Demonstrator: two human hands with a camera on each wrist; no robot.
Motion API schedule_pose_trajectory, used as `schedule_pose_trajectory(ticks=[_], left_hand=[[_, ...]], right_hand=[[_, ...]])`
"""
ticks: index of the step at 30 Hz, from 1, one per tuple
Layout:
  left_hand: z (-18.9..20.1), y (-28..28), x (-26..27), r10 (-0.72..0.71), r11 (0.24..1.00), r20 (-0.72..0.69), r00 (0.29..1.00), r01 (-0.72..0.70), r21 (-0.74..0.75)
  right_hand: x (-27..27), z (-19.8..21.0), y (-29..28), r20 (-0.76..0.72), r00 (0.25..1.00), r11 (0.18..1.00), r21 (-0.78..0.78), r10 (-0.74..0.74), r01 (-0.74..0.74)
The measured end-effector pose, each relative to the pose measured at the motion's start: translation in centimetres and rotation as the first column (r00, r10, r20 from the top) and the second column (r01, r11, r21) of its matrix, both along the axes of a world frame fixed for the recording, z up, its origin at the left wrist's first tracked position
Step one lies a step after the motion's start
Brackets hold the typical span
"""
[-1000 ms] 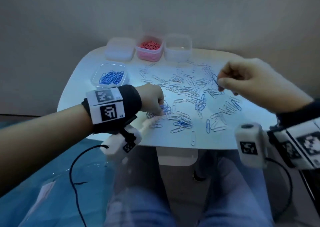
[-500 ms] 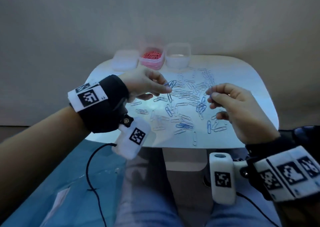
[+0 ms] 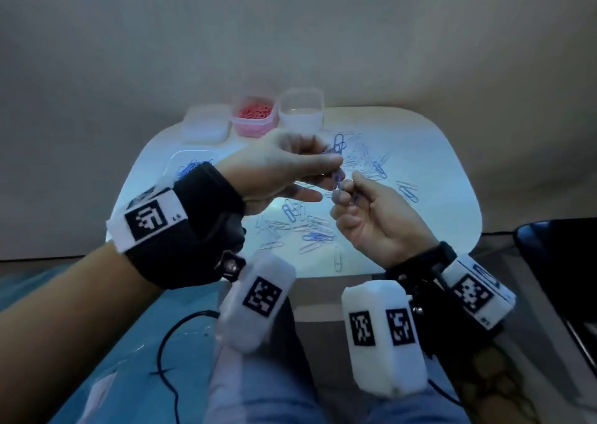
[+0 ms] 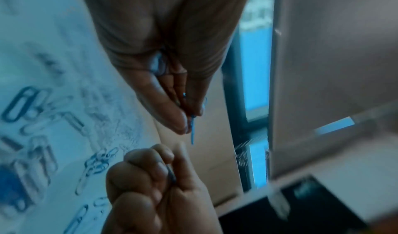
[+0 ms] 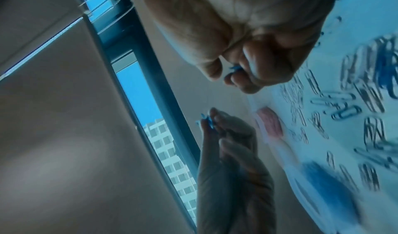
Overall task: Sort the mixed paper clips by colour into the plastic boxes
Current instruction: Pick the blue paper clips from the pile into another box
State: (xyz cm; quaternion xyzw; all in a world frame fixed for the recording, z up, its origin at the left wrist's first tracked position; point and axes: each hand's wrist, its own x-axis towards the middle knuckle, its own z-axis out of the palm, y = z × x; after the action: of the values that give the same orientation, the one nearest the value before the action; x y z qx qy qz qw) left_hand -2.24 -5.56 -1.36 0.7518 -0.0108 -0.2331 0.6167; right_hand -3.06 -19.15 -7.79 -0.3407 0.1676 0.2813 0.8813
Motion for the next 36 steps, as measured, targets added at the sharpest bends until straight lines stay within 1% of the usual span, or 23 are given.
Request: schedule_pose_trajectory(ticks=[1,3,4,6,8,9,10,11,14,15,16,18,19,20,23,27,29,31,34,36], left_hand=[[0.1,-0.6,-0.1,-0.035,0.994,0.078,0.996,0.027,0.109],[-0.1,-1.8,0.1,-0.111,0.944,0.192,0.975,0.043,0.328],[-0.4,-2.3,0.3,-0.156,0.902,0.234,0.960,0.042,0.430],[-0.8,-3.1,0.6,-0.270,0.791,0.280,0.921,0.046,0.610],[-1.1,-3.6,0.9,-0.381,0.686,0.275,0.883,0.071,0.724],[-1.1,-3.7,1.0,-0.401,0.666,0.272,0.875,0.074,0.742],[-1.0,-3.7,1.1,-0.401,0.666,0.276,0.874,0.071,0.743],[-0.9,-3.5,1.3,-0.391,0.680,0.289,0.874,0.062,0.731],[-0.4,-2.1,1.6,-0.331,0.772,0.328,0.885,0.054,0.633],[-0.6,-1.4,1.6,-0.336,0.776,0.314,0.888,0.072,0.626],[-0.9,-0.8,1.5,-0.373,0.747,0.275,0.886,0.111,0.656],[-2.3,-0.1,1.1,-0.486,0.612,0.155,0.860,0.209,0.763],[-3.1,0.0,0.8,-0.526,0.547,0.111,0.843,0.236,0.803],[-3.9,0.1,0.6,-0.547,0.505,0.091,0.832,0.240,0.829],[-5.9,-0.2,0.1,-0.562,0.447,0.101,0.821,0.199,0.872],[-6.7,-0.2,0.1,-0.543,0.438,0.108,0.833,0.172,0.882],[-6.8,-0.2,0.3,-0.536,0.440,0.074,0.841,0.203,0.875],[-6.8,-0.2,0.5,-0.513,0.459,0.040,0.857,0.235,0.857],[-6.6,-0.1,0.8,-0.477,0.509,0.044,0.878,0.234,0.829],[-6.1,-0.4,1.0,-0.435,0.585,0.108,0.894,0.189,0.789]], right_hand=[[0.1,-0.1,0.0,-0.024,0.999,0.997,0.070,-0.030,0.032],[0.0,-0.3,0.1,-0.019,0.999,0.983,0.177,-0.045,0.048],[-0.1,-0.4,0.1,-0.003,0.999,0.980,0.197,-0.034,0.034],[-0.4,-0.5,-0.1,0.022,1.000,0.974,0.225,-0.012,0.007],[-0.6,-0.6,-0.4,0.003,1.000,0.952,0.305,-0.029,0.026],[-0.5,-0.6,-0.6,-0.011,0.999,0.941,0.336,-0.045,0.047],[-0.5,-0.6,-0.9,-0.015,0.998,0.938,0.340,-0.064,0.065],[-0.5,-0.6,-1.3,-0.013,0.996,0.943,0.320,-0.089,0.089],[-0.4,-1.0,-2.9,-0.049,0.979,0.953,0.225,-0.197,0.203],[-0.5,-1.1,-3.6,-0.066,0.971,0.949,0.207,-0.228,0.237],[-0.5,-1.2,-4.3,-0.076,0.964,0.943,0.197,-0.256,0.267],[-0.8,-1.6,-5.6,-0.087,0.946,0.927,0.188,-0.314,0.325],[-0.9,-1.8,-6.1,-0.093,0.937,0.920,0.177,-0.337,0.349],[-0.9,-1.9,-6.4,-0.094,0.932,0.918,0.162,-0.351,0.362],[-1.3,-1.9,-6.9,-0.077,0.926,0.916,0.135,-0.370,0.377],[-1.7,-1.9,-6.8,-0.066,0.929,0.923,0.111,-0.363,0.368],[-1.8,-2.0,-6.7,-0.071,0.929,0.922,0.115,-0.364,0.370],[-1.9,-2.0,-6.6,-0.073,0.931,0.925,0.111,-0.357,0.363],[-2.1,-2.2,-6.7,-0.075,0.925,0.920,0.106,-0.372,0.378],[-2.2,-2.3,-7.0,-0.074,0.916,0.910,0.105,-0.394,0.400]])
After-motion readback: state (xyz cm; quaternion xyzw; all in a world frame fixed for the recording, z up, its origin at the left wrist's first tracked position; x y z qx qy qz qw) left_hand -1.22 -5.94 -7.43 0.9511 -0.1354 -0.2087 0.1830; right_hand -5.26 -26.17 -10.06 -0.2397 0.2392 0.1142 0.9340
